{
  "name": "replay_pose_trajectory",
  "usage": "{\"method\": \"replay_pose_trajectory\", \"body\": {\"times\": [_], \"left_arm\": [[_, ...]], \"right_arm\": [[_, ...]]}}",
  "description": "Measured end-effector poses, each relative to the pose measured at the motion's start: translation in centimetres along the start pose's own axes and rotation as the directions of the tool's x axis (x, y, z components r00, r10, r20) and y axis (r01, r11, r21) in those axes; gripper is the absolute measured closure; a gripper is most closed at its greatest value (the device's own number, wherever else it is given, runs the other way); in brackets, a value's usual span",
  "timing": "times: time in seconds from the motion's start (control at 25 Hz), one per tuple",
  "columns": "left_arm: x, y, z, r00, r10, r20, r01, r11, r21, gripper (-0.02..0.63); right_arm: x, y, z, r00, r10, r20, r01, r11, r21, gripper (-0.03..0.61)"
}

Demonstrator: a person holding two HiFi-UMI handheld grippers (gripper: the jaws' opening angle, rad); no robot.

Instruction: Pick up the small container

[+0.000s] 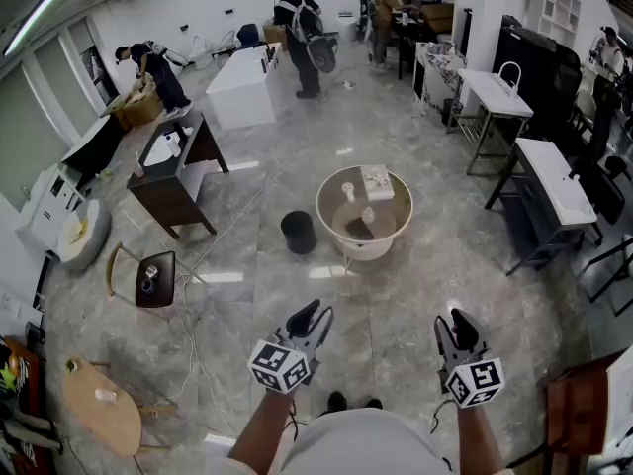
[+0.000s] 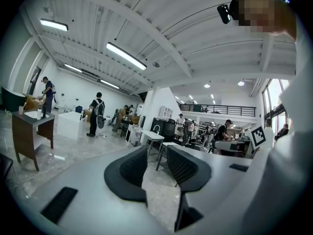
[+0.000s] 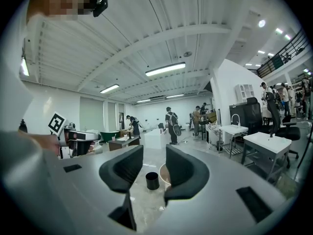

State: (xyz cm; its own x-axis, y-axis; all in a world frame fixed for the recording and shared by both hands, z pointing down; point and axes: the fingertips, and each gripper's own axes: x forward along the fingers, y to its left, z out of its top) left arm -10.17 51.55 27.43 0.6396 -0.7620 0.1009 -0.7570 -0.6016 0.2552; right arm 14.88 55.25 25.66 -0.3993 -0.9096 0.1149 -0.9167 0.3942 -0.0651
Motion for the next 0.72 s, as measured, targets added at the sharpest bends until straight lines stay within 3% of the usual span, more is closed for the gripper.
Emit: {"method": "replay_pose_trajectory", "body": {"times": [0.44, 0.72], "left_arm": [[-0.8, 1.1, -0.3, 1.000, 0.001, -0.015, -0.001, 1.000, -0.030, 0.314], [-1.5, 2.6, -0.7, 1.000, -0.011, -0.025, 0.010, 0.999, -0.050, 0.278]], "right_arm": [[-0.1, 0.3, -0.1, 1.000, -0.024, -0.019, 0.024, 1.000, 0.000, 0.265], [0.7, 1.2, -0.6, 0.998, -0.047, -0.043, 0.046, 0.999, -0.017, 0.213]]}}
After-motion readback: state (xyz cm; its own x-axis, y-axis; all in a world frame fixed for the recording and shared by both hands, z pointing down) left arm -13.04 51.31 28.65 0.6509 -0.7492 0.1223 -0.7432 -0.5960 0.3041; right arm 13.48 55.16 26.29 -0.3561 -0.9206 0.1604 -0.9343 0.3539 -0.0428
